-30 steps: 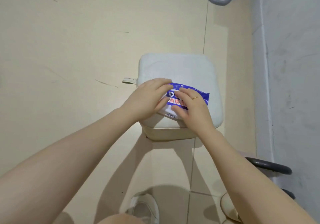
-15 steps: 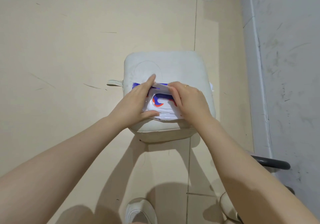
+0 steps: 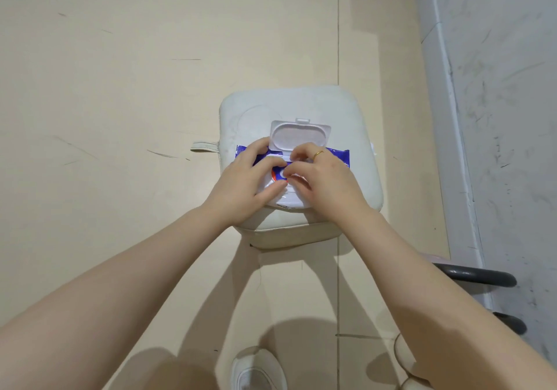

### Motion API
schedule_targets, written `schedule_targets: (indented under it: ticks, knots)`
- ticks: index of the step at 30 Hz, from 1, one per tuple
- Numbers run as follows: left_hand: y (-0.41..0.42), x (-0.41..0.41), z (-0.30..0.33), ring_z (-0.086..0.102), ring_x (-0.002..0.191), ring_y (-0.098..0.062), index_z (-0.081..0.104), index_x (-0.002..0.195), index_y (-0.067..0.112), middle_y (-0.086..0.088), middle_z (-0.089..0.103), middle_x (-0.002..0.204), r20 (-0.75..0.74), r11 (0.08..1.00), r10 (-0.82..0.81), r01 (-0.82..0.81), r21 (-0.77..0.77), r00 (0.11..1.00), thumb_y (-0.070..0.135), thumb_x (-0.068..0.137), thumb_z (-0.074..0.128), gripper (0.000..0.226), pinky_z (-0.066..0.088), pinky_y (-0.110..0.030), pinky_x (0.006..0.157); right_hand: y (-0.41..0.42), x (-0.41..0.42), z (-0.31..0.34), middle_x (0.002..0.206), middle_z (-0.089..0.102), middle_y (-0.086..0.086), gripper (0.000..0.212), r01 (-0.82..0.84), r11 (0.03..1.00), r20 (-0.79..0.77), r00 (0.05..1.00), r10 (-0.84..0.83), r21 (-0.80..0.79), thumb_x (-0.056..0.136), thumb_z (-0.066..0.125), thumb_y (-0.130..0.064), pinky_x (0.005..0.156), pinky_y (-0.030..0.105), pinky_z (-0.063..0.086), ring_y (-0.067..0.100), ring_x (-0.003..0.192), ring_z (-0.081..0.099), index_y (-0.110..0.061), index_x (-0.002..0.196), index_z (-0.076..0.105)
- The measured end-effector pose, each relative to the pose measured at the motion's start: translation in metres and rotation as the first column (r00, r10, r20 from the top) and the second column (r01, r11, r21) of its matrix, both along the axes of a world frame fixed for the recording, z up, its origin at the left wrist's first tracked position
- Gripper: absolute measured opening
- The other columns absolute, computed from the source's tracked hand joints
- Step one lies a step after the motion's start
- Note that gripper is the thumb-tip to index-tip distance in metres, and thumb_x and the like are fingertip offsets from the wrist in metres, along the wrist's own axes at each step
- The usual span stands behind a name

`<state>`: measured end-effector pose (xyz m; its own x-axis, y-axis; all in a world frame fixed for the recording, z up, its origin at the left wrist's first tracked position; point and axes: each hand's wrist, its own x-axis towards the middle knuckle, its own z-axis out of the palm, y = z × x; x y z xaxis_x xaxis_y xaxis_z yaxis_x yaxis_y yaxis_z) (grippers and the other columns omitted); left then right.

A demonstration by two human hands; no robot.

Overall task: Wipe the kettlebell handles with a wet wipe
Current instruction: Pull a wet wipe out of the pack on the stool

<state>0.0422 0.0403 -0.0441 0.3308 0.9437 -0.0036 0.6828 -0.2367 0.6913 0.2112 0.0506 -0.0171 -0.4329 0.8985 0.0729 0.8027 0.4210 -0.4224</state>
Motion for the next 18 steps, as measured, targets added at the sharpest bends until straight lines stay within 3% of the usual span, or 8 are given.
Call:
schedule_targets:
  ticks: [3, 6, 8, 10, 12, 13, 18]
  knots:
    - [0.002, 0.003, 0.001, 0.048, 0.116, -0.024, 0.060, 0.115, 0.017, -0.006, 0.042, 0.138, -0.022, 0.999, 0.043, -0.043, -0.021, 0.999, 0.050, 0.077, 0.045, 0.052, 0.043, -0.044, 0.095, 0.000, -0.005, 0.003, 0.073, 0.061, 0.005, 0.010, 0.033, 0.987, 0.192, 0.979, -0.063, 0.155, 0.067, 0.073, -0.014, 0.051, 0.024, 0.030, 0.028, 0.060, 0.055, -0.013, 0.060, 0.067]
    - [0.003, 0.005, 0.001, 0.049, 0.117, -0.024, 0.060, 0.117, 0.016, -0.007, 0.042, 0.139, -0.012, 0.998, 0.053, -0.053, -0.021, 0.999, 0.051, 0.074, 0.047, 0.057, 0.043, -0.042, 0.096, -0.006, -0.013, 0.004, 0.062, 0.058, -0.001, 0.021, 0.088, 0.986, 0.346, 0.929, -0.132, 0.140, 0.047, 0.085, -0.011, 0.049, 0.021, 0.024, 0.024, 0.056, 0.053, -0.017, 0.054, 0.065]
    - [0.004, 0.004, -0.001, 0.050, 0.115, -0.025, 0.061, 0.116, 0.016, -0.008, 0.045, 0.136, -0.001, 0.998, 0.053, -0.053, -0.025, 0.999, 0.051, 0.073, 0.049, 0.056, 0.043, -0.044, 0.095, -0.006, -0.016, 0.005, 0.061, 0.059, -0.001, 0.029, 0.140, 0.983, 0.369, 0.913, -0.174, 0.115, 0.038, 0.087, -0.009, 0.048, 0.020, 0.023, 0.024, 0.058, 0.056, -0.018, 0.054, 0.066]
    - [0.005, 0.003, -0.002, 0.050, 0.113, -0.026, 0.062, 0.115, 0.018, -0.007, 0.047, 0.134, -0.002, 0.998, 0.053, -0.053, -0.038, 0.999, 0.050, 0.072, 0.050, 0.055, 0.044, -0.045, 0.094, -0.005, -0.019, 0.009, 0.069, 0.062, 0.004, 0.021, 0.170, 0.982, 0.378, 0.906, -0.191, 0.087, 0.051, 0.084, -0.008, 0.050, 0.022, 0.025, 0.029, 0.069, 0.059, -0.014, 0.064, 0.068]
    - [0.005, 0.004, -0.002, 0.050, 0.111, -0.026, 0.062, 0.115, 0.019, -0.006, 0.047, 0.132, 0.006, 0.998, 0.056, -0.056, -0.043, 0.998, 0.050, 0.072, 0.051, 0.054, 0.044, -0.045, 0.093, -0.002, -0.018, 0.009, 0.091, 0.063, 0.009, 0.008, 0.189, 0.981, 0.364, 0.911, -0.195, 0.053, 0.081, 0.064, -0.013, 0.057, 0.029, 0.030, 0.032, 0.093, 0.055, -0.009, 0.087, 0.069]
    - [0.005, 0.004, -0.002, 0.050, 0.111, -0.026, 0.062, 0.115, 0.018, -0.006, 0.047, 0.132, 0.016, 0.997, 0.057, -0.056, -0.046, 0.998, 0.050, 0.072, 0.051, 0.054, 0.044, -0.046, 0.093, -0.001, -0.018, 0.009, 0.099, 0.061, 0.011, 0.017, 0.190, 0.981, 0.359, 0.914, -0.191, 0.037, 0.090, 0.053, -0.015, 0.059, 0.032, 0.031, 0.032, 0.100, 0.051, -0.007, 0.095, 0.067]
    - [0.003, 0.005, -0.003, 0.047, 0.120, -0.027, 0.060, 0.119, 0.018, -0.006, 0.042, 0.140, 0.074, 0.996, 0.068, -0.063, -0.064, 0.995, 0.050, 0.072, 0.048, 0.058, 0.040, -0.047, 0.099, -0.006, -0.014, 0.009, 0.095, 0.064, 0.014, 0.021, 0.196, 0.979, 0.243, 0.948, -0.206, 0.062, 0.091, 0.048, -0.016, 0.057, 0.033, 0.034, 0.034, 0.096, 0.054, -0.003, 0.092, 0.065]
